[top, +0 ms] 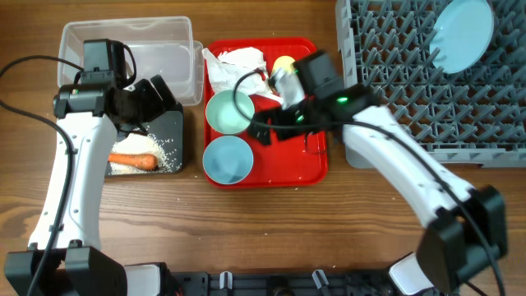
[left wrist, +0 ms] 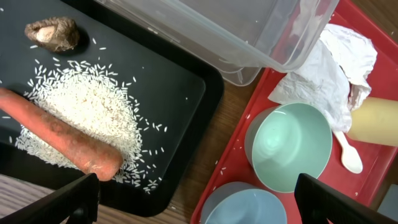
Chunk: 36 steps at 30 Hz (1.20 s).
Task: Sort waste into correct bins and load items into the dishwasher rack
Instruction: 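Grasp the light-blue bowl with the right gripper, then place the light-blue bowl into the rack and return to tray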
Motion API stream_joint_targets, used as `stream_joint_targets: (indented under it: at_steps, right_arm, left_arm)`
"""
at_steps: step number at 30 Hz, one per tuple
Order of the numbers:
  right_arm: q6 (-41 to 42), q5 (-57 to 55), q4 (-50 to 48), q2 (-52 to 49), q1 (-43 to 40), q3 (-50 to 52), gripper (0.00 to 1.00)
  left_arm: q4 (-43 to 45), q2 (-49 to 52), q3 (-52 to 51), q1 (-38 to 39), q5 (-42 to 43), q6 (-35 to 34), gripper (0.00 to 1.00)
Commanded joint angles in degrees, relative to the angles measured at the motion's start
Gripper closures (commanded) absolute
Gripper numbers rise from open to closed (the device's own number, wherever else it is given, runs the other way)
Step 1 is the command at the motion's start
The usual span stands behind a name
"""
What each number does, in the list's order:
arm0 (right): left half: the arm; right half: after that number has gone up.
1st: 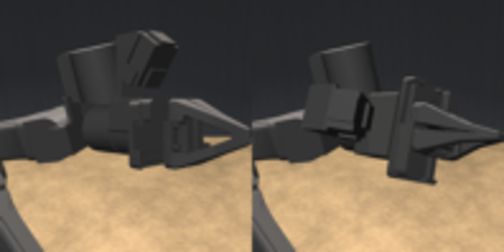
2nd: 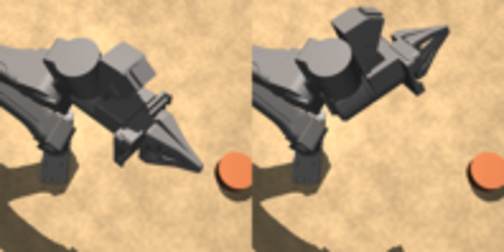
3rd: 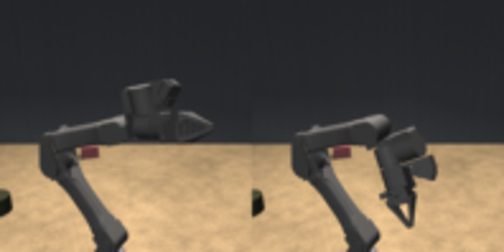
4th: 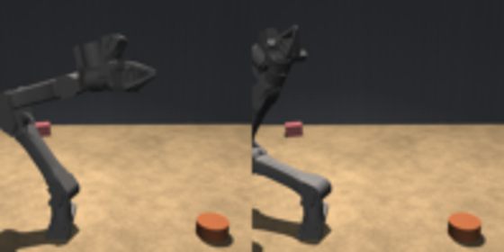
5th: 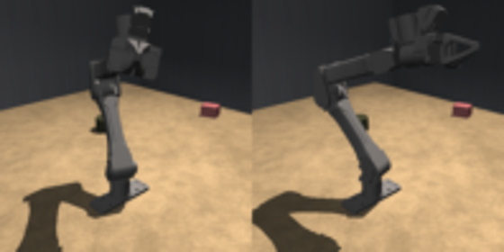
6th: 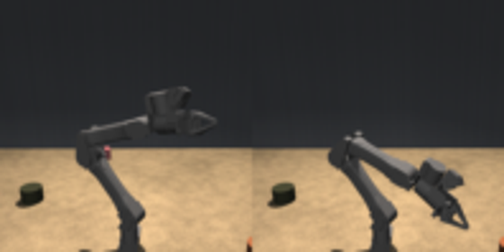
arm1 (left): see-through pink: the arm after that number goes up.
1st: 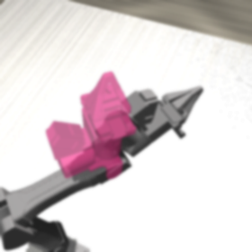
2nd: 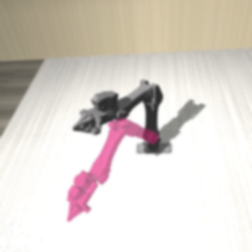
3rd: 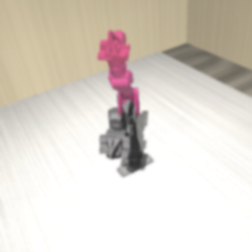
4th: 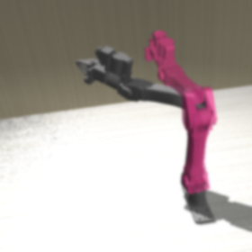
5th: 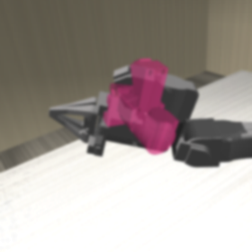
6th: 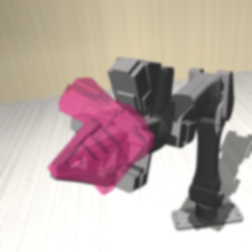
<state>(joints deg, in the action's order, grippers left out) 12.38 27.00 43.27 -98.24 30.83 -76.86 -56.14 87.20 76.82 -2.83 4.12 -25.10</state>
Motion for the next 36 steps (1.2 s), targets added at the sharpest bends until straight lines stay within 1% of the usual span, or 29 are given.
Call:
stream_joint_targets:
  at_steps: [1,2,3,4,5,6,8,10,13,14,16,17,19,20,23,25,27,29,31,32,33,36]
  right_arm:
    - [-0.22,-2.40,1.18,-4.26,4.04,1.20,0.01]
    - [-0.20,-7.19,2.14,-6.29,5.25,1.62,0.03]
    - [-0.28,-9.05,2.73,-8.37,6.01,1.62,0.06]
    - [-0.48,-9.42,2.91,-10.19,6.34,1.62,0.15]
    - [-0.74,-9.40,2.91,-11.45,6.43,1.62,0.18]
    - [-1.68,-9.40,2.89,-12.87,6.45,1.62,0.23]
    - [-3.08,-10.49,2.45,-14.34,6.10,1.62,0.24]
    - [-3.41,-13.77,0.04,-14.49,5.95,1.62,0.25]
    - [-3.28,-13.73,-3.06,-14.49,5.95,1.62,0.25]
    - [-3.32,-13.81,-3.89,-14.49,5.90,1.60,0.30]
    - [-3.26,-14.84,-4.72,-14.49,5.70,1.62,0.46]
    - [-3.19,-15.93,-5.55,-14.51,5.64,1.62,0.64]
    - [-3.19,-16.79,-5.97,-14.91,5.62,1.62,0.90]
    - [-3.19,-17.09,-5.75,-15.15,5.64,1.62,0.96]
    - [-1.16,-19.12,-4.37,-14.95,5.18,1.55,0.96]
    - [0.04,-19.15,-2.69,-12.28,3.26,0.94,0.96]
    - [-0.11,-21.81,-0.52,-4.79,-0.31,-0.61,0.96]
    - [-0.33,-27.12,0.07,5.07,-3.85,-2.34,0.96]
    - [-0.17,-35.19,-1.88,11.82,-5.40,-2.64,0.96]
    - [0.33,-48.54,-4.35,15.72,-6.21,-2.64,0.96]
    - [0.22,-57.99,-6.58,16.63,-6.95,-2.64,0.96]
    - [-0.28,-74.99,-14.12,14.95,-11.43,-2.54,0.96]
  left_arm:
    - [0.17,-0.42,0.74,0.11,-0.76,0.72,0.00]
    - [0.17,-0.42,0.74,0.11,-0.76,0.72,0.00]
    - [0.17,-0.42,0.74,0.09,-0.76,0.72,0.00]
    - [0.17,-0.42,0.74,0.09,-0.76,0.72,0.00]
    - [0.17,-0.42,0.74,0.09,-0.76,0.72,0.00]
    - [0.17,-0.42,0.74,0.09,-0.76,0.72,0.00]
    - [0.17,-0.42,0.74,0.09,-0.76,0.72,0.00]
    - [0.17,-0.42,0.74,0.11,-0.76,0.72,0.00]
    - [0.17,-0.42,0.74,0.11,-0.76,0.72,0.00]
    - [0.17,-0.42,0.74,0.11,-0.76,0.72,0.00]
    - [0.17,-0.42,0.74,0.11,-0.76,0.72,0.00]
    - [0.17,-0.42,0.74,0.11,-0.76,0.70,0.00]
    - [0.17,-0.42,0.74,0.11,-0.76,0.72,0.00]
    - [0.17,-0.42,0.74,0.09,-0.76,0.72,0.00]
    - [0.17,-0.42,0.74,0.11,-0.76,0.72,0.00]
    - [0.17,-0.42,0.74,0.11,-0.76,0.72,0.00]
    - [0.17,-0.42,0.74,0.09,-0.76,0.72,0.00]
    - [0.17,-0.42,0.74,0.11,-0.76,0.70,0.00]
    - [0.17,-0.42,0.74,0.11,-0.76,0.72,0.00]
    - [0.17,-0.42,0.74,0.11,-0.76,0.72,0.00]
    - [0.17,-0.42,0.74,0.11,-0.76,0.72,0.00]
    - [0.17,-0.42,0.74,0.09,-0.76,0.72,0.00]
